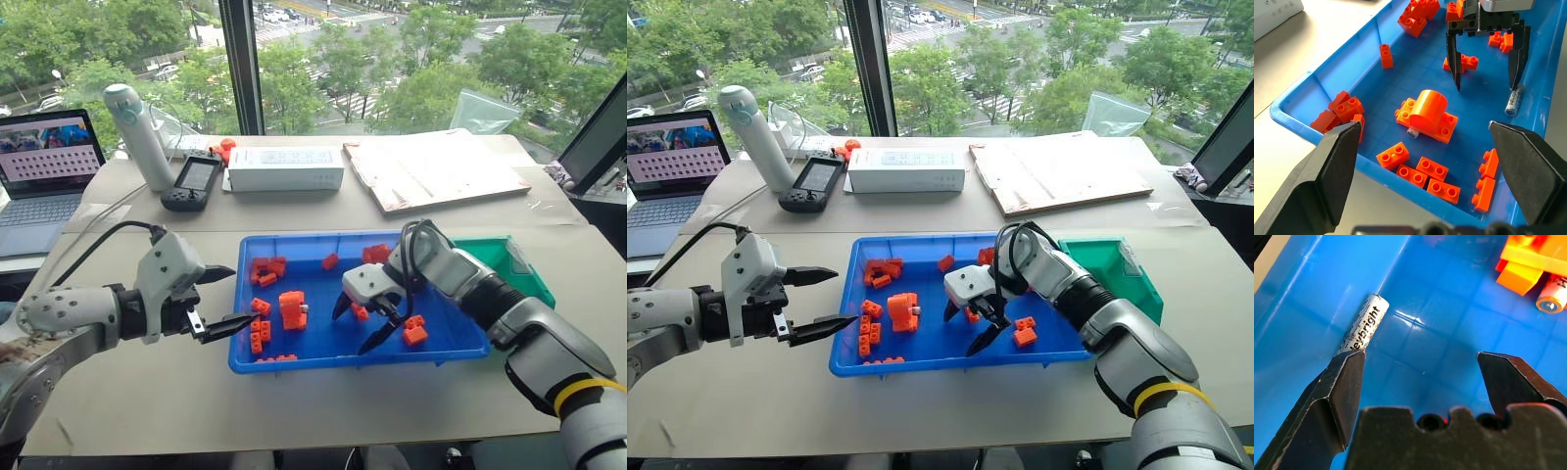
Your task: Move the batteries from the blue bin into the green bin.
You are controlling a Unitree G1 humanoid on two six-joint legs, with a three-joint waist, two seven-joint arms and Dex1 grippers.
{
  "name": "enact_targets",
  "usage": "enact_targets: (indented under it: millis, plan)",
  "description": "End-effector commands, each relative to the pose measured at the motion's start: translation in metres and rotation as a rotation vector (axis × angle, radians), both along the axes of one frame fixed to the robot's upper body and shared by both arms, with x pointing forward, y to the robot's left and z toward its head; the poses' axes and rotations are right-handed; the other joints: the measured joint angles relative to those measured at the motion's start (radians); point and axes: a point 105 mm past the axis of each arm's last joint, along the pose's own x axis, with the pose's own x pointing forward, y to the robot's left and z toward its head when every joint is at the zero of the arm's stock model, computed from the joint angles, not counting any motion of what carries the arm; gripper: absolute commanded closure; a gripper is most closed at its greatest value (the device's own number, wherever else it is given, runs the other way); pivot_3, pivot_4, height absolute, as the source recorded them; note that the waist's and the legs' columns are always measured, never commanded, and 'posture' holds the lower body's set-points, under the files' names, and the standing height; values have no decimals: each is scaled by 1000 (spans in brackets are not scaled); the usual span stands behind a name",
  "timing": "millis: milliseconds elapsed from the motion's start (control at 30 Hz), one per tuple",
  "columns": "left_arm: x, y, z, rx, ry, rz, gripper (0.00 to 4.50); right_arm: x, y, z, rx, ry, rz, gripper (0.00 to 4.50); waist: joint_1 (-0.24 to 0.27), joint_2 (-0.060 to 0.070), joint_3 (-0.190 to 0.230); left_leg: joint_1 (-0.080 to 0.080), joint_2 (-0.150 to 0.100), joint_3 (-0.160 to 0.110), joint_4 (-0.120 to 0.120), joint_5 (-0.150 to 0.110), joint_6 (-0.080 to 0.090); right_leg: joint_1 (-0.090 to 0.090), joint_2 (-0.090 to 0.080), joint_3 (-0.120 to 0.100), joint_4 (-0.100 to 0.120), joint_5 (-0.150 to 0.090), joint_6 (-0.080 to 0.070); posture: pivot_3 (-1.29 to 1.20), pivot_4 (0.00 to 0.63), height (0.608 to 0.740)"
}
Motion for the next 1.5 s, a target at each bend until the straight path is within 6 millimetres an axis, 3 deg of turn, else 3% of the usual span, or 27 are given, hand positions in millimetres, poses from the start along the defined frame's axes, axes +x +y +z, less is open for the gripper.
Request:
enact_targets:
  millis: [33,200,333,533,733,900,1100,1300,1500]
  plan:
    - [-3,1,10,21,-51,-3,0,-11,3,-6,-34,12,102,257,0,0,0,0,0,0,0,0,0,0,0,0,0,0,0,0,150,740]
    - [-6,0,11,25,-52,-1,0,-9,4,-18,-57,-14,113,257,-1,0,0,0,0,0,0,0,0,0,0,0,0,0,0,0,150,740]
    - [-8,0,12,27,-51,2,0,9,6,-22,-58,-123,69,257,-2,-1,-1,1,0,0,0,0,0,0,0,0,0,0,0,0,150,740]
    - [-7,0,11,25,-47,3,0,23,7,11,9,-120,19,257,2,-3,-2,5,1,0,0,0,-2,5,1,-1,0,0,-1,0,150,740]
    - [-4,-1,11,20,-48,-3,0,-1,8,27,53,-14,67,257,-1,-2,-2,1,1,0,-1,1,-2,0,1,0,0,1,-1,0,150,740]
    - [-4,-2,10,19,-46,-7,0,-24,7,21,32,98,91,257,-3,-2,-2,0,1,0,-2,1,-1,-1,1,0,0,0,-2,0,150,740]
    - [-4,-2,9,26,-41,-8,0,-33,3,-7,-39,134,111,257,3,-2,-2,0,2,1,-1,0,-1,-1,1,0,0,0,-2,0,150,740]
    - [-5,-1,10,30,-38,-6,0,-17,5,-28,-76,27,106,257,0,-3,-2,0,5,1,0,1,-2,-1,3,0,0,1,-3,0,150,740]
    - [-8,0,9,30,-36,-1,0,-1,9,-29,-49,-90,77,257,1,-4,-3,1,9,2,0,1,-3,-1,7,0,0,3,-6,0,150,740]
